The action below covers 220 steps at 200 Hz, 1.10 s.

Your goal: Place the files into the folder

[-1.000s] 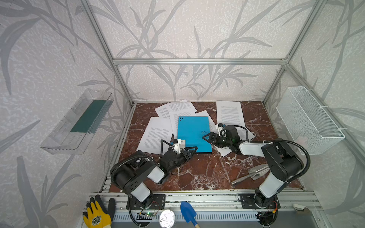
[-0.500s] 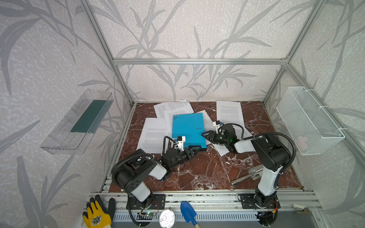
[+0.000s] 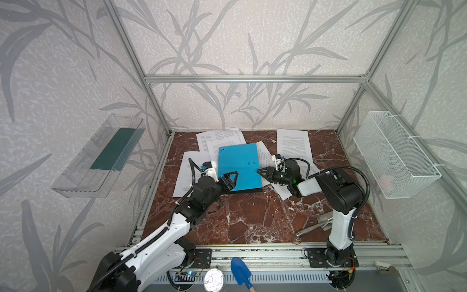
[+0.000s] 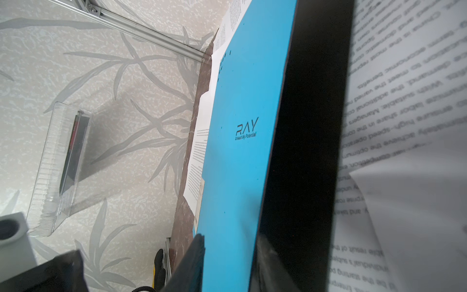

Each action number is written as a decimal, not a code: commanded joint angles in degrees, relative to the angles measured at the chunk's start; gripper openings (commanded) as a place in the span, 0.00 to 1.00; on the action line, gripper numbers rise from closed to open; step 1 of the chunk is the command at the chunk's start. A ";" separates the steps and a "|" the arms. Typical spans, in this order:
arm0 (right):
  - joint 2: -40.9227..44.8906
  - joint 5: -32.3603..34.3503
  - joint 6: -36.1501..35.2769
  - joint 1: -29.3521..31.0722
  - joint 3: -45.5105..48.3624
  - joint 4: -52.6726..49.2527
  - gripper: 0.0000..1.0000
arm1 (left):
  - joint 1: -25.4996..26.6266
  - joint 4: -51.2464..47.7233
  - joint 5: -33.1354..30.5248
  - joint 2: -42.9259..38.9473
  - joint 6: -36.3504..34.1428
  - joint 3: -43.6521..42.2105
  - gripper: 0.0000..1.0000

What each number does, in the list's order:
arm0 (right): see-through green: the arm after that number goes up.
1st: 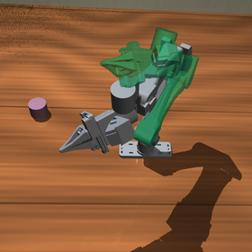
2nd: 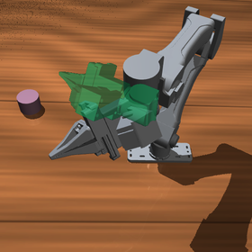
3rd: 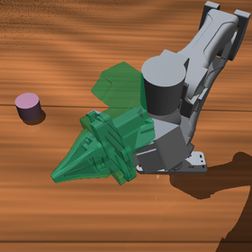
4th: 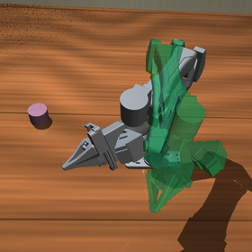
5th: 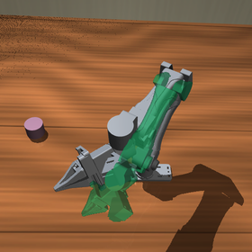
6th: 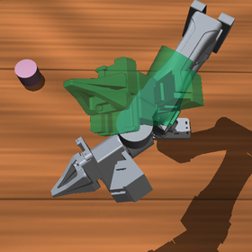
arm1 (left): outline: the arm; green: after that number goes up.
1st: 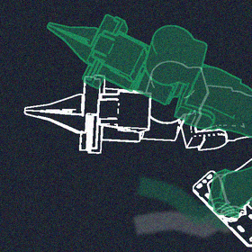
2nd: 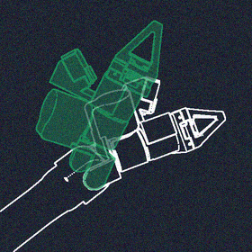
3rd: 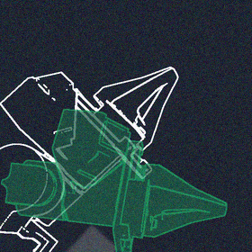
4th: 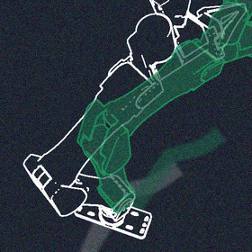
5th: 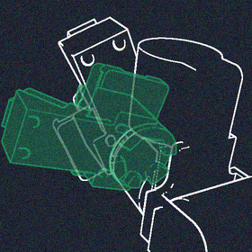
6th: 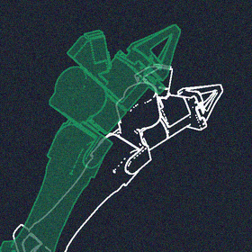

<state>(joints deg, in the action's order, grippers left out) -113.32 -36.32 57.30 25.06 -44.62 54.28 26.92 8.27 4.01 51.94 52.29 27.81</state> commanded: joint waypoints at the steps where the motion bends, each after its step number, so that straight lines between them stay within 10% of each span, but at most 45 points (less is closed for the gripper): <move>1: -1.03 -1.13 -0.03 0.14 -1.61 2.86 0.34 | -8.04 -15.57 0.18 2.66 -3.72 -0.27 0.65; 149: -2.78 -1.47 -4.36 2.18 -9.54 -6.43 0.41 | -16.02 -3.93 19.08 38.83 -10.86 11.56 0.62; 183: -2.37 -0.45 -5.80 2.54 -10.82 -9.00 0.32 | -16.06 -1.99 20.33 39.51 -10.28 11.12 0.61; 220: 0.67 0.29 -7.42 2.56 -10.35 -11.21 0.00 | -16.11 -1.51 22.59 35.14 -9.18 10.96 0.61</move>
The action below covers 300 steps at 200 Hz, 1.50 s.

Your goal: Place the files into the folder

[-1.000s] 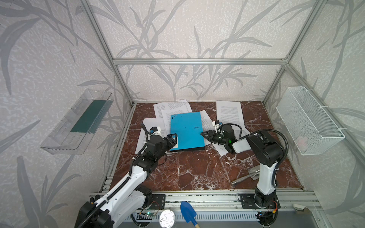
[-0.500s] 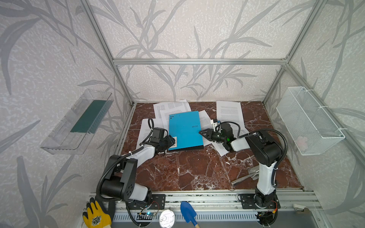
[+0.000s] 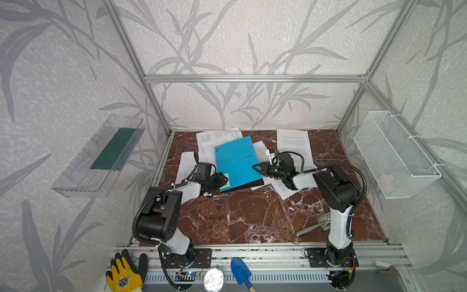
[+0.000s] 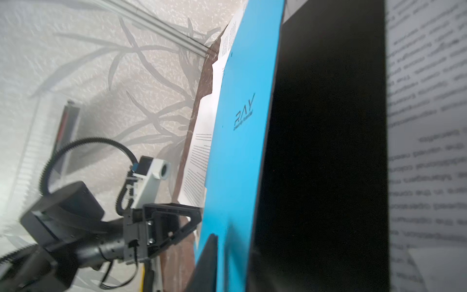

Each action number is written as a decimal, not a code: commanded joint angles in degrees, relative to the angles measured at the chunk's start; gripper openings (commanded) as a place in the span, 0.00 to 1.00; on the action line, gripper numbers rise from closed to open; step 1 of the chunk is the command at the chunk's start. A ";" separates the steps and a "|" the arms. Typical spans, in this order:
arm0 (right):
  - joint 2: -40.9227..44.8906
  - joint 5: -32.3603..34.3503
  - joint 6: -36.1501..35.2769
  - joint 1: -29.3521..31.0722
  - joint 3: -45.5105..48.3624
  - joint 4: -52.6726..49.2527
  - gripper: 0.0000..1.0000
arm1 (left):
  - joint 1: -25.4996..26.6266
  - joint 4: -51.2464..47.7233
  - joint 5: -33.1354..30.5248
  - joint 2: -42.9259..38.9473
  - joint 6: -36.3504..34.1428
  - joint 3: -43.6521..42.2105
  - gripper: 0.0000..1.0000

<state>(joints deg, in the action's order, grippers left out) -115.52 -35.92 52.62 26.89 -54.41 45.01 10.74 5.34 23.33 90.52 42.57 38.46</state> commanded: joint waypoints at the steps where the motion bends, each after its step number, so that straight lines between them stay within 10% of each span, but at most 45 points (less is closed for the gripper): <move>1: 3.08 -0.02 -2.81 0.76 -0.49 -1.95 0.00 | 0.11 1.42 3.29 -3.69 0.61 0.31 0.61; 94: 28.36 3.22 -7.75 1.01 6.95 -22.27 0.00 | -0.08 -17.11 -18.96 -21.62 -0.71 -1.23 0.86; 300: 58.05 7.63 -11.58 1.03 22.09 -39.48 0.00 | -1.69 -9.23 -10.61 12.15 -4.75 14.28 0.84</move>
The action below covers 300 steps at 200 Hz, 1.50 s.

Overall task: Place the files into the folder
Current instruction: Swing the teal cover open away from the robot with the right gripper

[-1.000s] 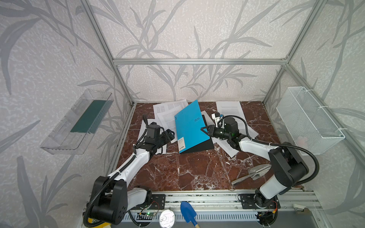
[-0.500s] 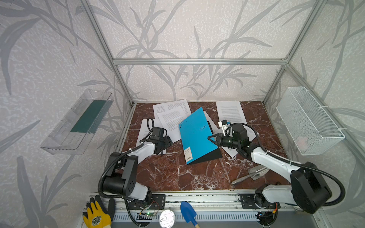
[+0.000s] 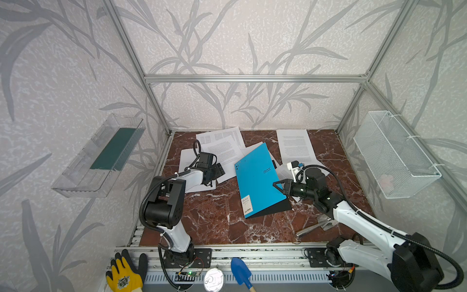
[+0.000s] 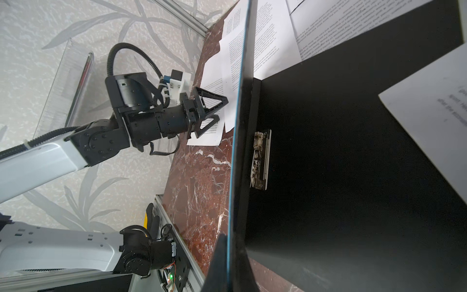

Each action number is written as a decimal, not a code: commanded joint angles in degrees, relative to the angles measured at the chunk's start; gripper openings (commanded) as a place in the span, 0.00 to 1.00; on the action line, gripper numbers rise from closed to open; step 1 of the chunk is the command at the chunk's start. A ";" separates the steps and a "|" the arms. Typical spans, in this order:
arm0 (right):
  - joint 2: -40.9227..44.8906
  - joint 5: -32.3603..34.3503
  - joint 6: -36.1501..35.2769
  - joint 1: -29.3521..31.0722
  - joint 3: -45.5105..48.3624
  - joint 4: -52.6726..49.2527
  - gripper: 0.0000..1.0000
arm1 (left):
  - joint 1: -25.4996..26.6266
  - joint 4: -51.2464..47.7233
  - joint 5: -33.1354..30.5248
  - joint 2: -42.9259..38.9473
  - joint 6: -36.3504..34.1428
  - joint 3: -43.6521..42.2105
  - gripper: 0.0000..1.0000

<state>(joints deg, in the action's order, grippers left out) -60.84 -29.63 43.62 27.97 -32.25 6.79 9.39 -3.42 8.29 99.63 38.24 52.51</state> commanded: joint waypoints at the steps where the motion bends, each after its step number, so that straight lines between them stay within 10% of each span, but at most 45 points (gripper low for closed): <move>1: 3.45 1.42 -2.62 -0.03 -0.08 -1.42 0.00 | -0.29 -0.37 4.57 3.07 -0.39 0.27 0.84; 52: 6.19 3.26 -6.74 0.02 -1.73 -7.68 0.01 | -0.22 -8.89 2.42 -8.37 1.04 1.00 0.81; 98: 6.86 0.72 -8.37 2.30 -2.32 -4.28 0.61 | 1.22 -11.34 4.37 -25.19 1.30 -4.00 0.82; 171: 0.09 3.22 -11.34 9.79 -11.05 -3.80 0.84 | 3.05 -15.56 10.56 -36.01 2.07 -4.00 0.83; 300: -54.70 3.55 -16.60 35.72 -54.00 1.35 0.99 | 3.09 -42.48 -0.55 -63.37 -6.44 13.64 0.98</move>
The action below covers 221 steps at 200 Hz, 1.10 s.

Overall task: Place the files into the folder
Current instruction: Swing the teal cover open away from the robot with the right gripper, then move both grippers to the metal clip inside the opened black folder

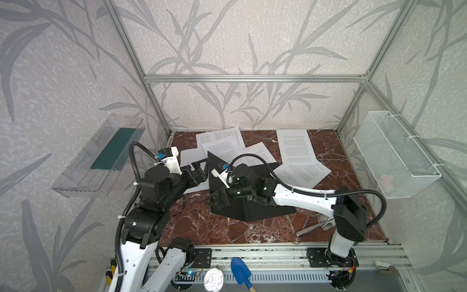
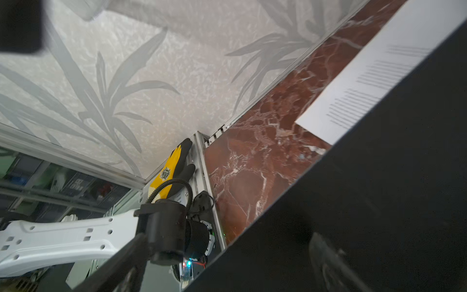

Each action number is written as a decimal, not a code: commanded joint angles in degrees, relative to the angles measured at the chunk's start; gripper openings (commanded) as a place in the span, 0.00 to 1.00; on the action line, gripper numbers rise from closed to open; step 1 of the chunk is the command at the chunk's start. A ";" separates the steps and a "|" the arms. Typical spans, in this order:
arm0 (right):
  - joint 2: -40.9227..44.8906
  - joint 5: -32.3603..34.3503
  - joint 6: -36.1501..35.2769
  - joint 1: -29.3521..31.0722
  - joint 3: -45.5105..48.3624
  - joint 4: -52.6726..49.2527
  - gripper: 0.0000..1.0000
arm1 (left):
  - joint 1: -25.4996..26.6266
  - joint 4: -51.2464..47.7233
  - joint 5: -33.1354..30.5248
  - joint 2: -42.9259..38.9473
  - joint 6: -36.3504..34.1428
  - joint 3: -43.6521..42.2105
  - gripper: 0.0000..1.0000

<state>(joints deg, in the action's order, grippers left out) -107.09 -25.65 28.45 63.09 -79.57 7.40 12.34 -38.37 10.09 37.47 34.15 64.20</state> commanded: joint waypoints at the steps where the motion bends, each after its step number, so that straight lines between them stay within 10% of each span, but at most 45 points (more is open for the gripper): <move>1: -8.82 -0.40 -1.49 0.57 -6.97 0.67 0.99 | 0.14 -7.61 -2.31 -1.23 -2.34 2.01 0.98; 37: -13.31 -2.65 -1.04 -2.11 -10.46 1.05 0.99 | 0.05 -8.07 -0.32 -1.56 -2.35 0.77 0.99; 82: -0.64 -2.39 -0.25 -11.49 6.80 2.98 0.99 | 0.15 2.50 11.97 2.38 1.29 -10.49 0.99; 112: 7.56 -3.04 0.86 -17.88 20.06 2.48 0.89 | 0.44 17.21 20.96 6.99 6.51 -23.56 0.99; 221: 11.68 0.95 4.43 -19.33 37.91 12.28 0.44 | 11.64 46.89 19.79 27.75 9.76 -43.45 0.99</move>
<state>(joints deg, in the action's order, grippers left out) -94.83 -26.17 30.87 43.18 -42.30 14.63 23.35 -0.08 29.41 62.89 43.77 22.79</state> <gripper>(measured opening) 0.487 0.994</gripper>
